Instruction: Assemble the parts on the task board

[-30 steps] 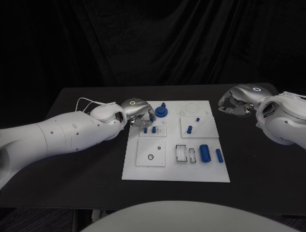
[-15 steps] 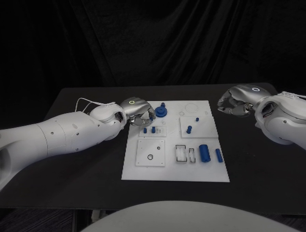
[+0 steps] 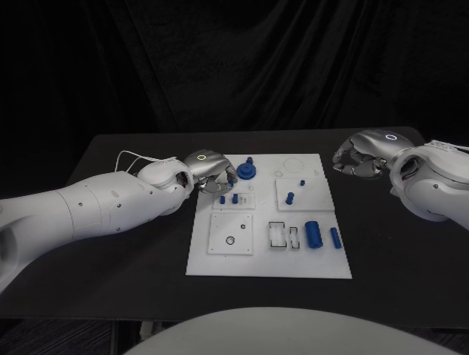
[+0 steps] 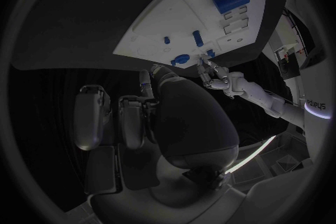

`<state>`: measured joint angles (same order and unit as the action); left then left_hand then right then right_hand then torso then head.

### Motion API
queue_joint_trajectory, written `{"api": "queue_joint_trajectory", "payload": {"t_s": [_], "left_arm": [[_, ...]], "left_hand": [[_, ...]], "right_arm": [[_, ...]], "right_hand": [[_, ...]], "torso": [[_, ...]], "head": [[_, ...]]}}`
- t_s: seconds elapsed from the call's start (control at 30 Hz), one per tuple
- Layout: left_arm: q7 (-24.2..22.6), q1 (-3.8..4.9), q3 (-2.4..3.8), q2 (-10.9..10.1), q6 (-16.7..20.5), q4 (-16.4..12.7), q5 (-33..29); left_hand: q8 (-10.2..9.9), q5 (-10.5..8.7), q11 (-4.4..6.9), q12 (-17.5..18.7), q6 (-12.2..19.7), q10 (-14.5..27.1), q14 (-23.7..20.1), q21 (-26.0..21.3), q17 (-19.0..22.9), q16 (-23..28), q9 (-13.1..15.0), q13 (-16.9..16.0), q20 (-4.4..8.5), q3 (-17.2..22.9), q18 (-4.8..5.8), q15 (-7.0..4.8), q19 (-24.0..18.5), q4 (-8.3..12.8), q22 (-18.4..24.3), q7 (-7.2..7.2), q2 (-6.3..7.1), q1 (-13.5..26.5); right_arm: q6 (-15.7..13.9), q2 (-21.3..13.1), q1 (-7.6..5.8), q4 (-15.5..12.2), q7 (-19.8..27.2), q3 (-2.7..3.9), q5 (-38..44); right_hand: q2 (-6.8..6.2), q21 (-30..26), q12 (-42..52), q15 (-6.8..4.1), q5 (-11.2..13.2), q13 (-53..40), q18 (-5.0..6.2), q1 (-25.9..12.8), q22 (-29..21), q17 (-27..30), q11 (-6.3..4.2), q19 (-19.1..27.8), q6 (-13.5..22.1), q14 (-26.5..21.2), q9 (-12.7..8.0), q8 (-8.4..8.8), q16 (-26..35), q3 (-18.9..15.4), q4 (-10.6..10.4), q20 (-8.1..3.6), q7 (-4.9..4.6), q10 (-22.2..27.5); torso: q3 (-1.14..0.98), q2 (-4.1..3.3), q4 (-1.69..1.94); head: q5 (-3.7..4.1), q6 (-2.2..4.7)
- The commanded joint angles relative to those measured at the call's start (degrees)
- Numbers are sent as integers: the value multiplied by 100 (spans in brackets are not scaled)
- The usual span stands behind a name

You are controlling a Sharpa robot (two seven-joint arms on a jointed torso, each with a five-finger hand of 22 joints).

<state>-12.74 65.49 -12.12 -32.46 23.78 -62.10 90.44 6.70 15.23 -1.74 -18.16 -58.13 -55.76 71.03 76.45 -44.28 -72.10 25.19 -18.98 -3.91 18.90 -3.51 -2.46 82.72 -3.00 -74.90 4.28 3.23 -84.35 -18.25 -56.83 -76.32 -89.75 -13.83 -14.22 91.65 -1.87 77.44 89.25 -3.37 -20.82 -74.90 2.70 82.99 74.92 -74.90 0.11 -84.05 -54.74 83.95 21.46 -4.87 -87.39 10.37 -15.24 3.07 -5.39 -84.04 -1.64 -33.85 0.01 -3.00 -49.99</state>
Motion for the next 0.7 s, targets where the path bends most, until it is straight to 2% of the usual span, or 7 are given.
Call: {"api": "queue_joint_trajectory", "payload": {"t_s": [0.03, 0.7], "left_arm": [[-5, -16, 5, 0, -105, -8, -1], [7, -67, 5, 48, -206, 14, -1]], "left_hand": [[-30, -35, -6, 17, 40, 45, -47, -17, 24, 45, -9, 14, 3, -6, 17, 16, -56, 10, -1065, 0, 16, 29], [-46, -83, -6, 41, 56, 58, -70, -38, 54, 63, -12, 20, -2, -2, 13, 19, -68, -3, -1060, 0, -6, 46]], "right_arm": [[25, -4, 17, 2, -19, 4, 21], [17, 8, 24, 11, -9, 4, 21]], "right_hand": [[-24, 17, -25, -14, -29, -1408, 4, 9, 1146, -1314, 1, -113, -44, 544, 4, -14, -3, 37, -7, -26, -11, -482], [-29, 5, -32, -14, -25, -1401, 6, 10, 1143, -1308, 3, -109, -42, 542, 0, -5, 5, 44, -3, -27, -13, -474]], "torso": [[-1, 0, -3], [-3, 1, 0]], "head": [[-3, -1], [6, -1]]}}
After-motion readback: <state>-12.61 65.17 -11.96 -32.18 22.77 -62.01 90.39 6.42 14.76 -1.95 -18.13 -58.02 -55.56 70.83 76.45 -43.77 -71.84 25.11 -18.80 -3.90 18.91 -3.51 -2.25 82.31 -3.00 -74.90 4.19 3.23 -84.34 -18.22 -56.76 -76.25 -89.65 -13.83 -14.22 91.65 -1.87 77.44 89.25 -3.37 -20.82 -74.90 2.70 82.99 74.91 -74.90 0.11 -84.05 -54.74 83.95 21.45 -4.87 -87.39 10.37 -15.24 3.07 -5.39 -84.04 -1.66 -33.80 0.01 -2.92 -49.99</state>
